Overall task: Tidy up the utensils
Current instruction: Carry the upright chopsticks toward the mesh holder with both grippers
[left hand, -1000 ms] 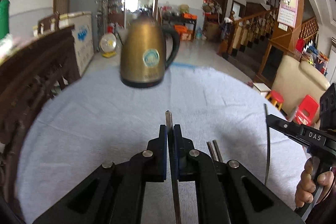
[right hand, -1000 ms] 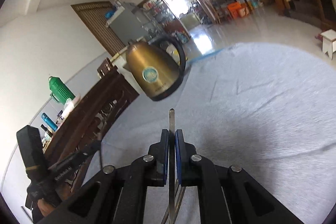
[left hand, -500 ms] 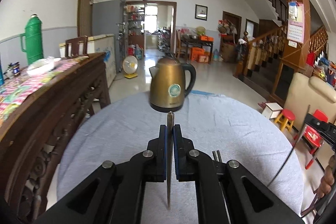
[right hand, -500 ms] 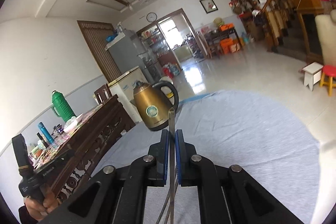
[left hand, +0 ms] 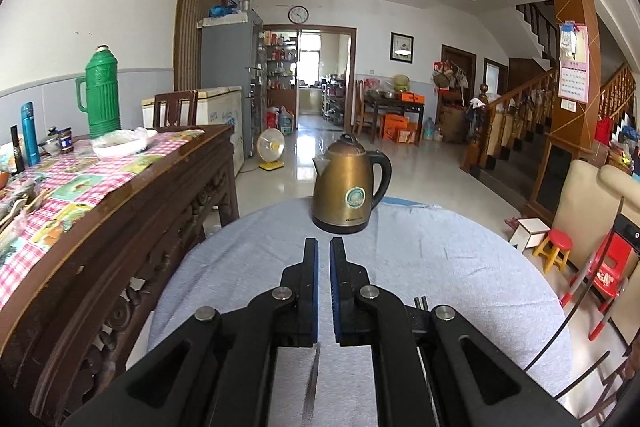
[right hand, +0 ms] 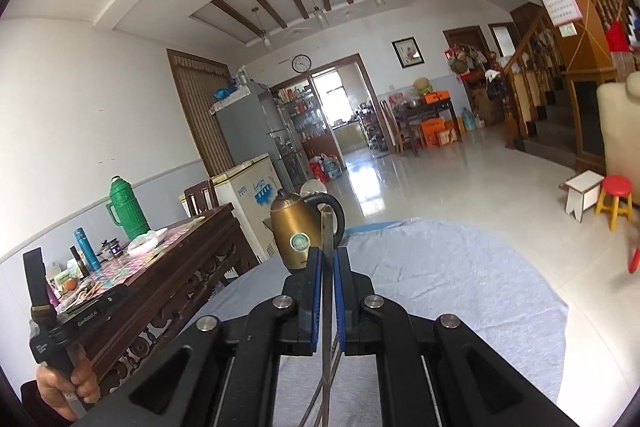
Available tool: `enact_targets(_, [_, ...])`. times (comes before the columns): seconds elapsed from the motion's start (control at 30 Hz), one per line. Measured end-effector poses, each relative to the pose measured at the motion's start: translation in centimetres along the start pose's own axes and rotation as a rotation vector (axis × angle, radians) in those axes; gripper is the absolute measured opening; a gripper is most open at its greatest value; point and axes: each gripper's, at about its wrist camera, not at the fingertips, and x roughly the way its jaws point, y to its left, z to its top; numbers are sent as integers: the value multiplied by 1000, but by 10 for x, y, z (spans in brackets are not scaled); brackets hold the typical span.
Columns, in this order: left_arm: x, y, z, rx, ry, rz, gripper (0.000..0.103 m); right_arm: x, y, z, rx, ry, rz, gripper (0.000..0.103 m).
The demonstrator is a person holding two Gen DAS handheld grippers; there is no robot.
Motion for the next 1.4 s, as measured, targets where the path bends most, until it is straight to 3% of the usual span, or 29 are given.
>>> enact_targets(0.17, [-10, 2, 0, 3, -2, 8, 5, -12, 13, 5, -16, -16, 17, 7])
enact_targets(0.23, [-2, 11, -3, -12, 45, 4, 5, -14, 20, 7, -29, -17, 22, 7])
enact_targets(0.37, [34, 43, -28, -58, 222, -13, 8, -14, 22, 4, -33, -16, 24, 7])
enact_targets(0.53, [91, 65, -83, -111, 453, 4, 15, -2, 12, 2, 1, 2, 11, 7])
enact_targets(0.63, [125, 51, -111, -103, 562, -33, 17, 10, 7, -1, 5, 21, 11, 7])
enact_targets(0.73, [154, 24, -130, -41, 628, -30, 33, 21, 4, -6, 0, 39, 7, 7])
enact_targets(0.83, [178, 5, -145, 9, 677, -29, 35, 28, -5, -10, 15, 53, 3, 7])
enact_targets(1.03, [197, -9, -148, 42, 677, -12, 34, 33, -25, -14, 29, 72, -13, 7])
enact_targets(1.07, [196, -9, -146, 37, 677, -13, 30, 33, -27, -14, 31, 72, -13, 7])
enact_targets(1.13, [194, -2, -145, 39, 673, -10, 5, 32, -32, -13, 35, 70, -13, 7])
enact_targets(1.23, [191, 13, -144, -30, 670, -35, 5, 30, -35, -11, 46, 63, -8, 7])
enact_targets(1.4, [157, 25, -126, -77, 583, -55, 5, 22, -32, -7, 42, 42, -6, 7])
